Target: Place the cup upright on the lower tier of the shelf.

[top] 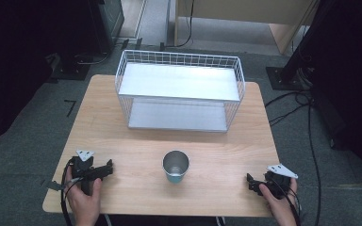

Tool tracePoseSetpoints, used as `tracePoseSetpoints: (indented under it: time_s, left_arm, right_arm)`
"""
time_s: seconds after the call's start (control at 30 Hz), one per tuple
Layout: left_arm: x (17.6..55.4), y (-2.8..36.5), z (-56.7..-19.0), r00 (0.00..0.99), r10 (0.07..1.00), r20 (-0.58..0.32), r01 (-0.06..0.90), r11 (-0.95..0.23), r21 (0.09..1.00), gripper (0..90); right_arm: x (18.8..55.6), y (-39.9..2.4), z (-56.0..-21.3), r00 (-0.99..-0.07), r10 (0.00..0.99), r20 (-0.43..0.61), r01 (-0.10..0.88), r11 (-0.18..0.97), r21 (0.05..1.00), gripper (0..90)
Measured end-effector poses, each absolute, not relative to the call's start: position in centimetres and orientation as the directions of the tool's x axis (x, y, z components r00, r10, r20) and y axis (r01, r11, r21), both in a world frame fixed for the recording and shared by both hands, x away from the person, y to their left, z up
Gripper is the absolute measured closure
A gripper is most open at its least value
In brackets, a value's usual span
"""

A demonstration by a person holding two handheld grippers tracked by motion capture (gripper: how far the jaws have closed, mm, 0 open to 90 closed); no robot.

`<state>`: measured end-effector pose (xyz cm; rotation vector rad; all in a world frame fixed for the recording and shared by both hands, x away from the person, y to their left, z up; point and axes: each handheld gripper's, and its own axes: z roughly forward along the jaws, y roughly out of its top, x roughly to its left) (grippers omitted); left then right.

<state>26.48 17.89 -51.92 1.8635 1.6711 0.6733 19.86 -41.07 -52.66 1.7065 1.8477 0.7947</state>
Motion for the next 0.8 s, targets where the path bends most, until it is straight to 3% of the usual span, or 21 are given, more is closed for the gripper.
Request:
tracePoseSetpoints:
  time_s: [0.43, 0.8]
  left_arm:
    - [26.5, 17.9, -51.9, 0.105, 0.994, 0.009, 0.723, -0.083, 0.686, 0.0]
    - [26.5, 17.9, -51.9, 0.104, 0.995, 0.009, 0.723, -0.082, 0.686, 0.0]
  right_arm:
    - [19.9, -40.5, -52.4, -0.054, 0.998, 0.022, 0.706, 0.023, 0.707, 0.0]
    - [19.9, -36.2, -50.4, -0.158, 0.987, 0.026, 0.648, 0.084, 0.757, 0.0]
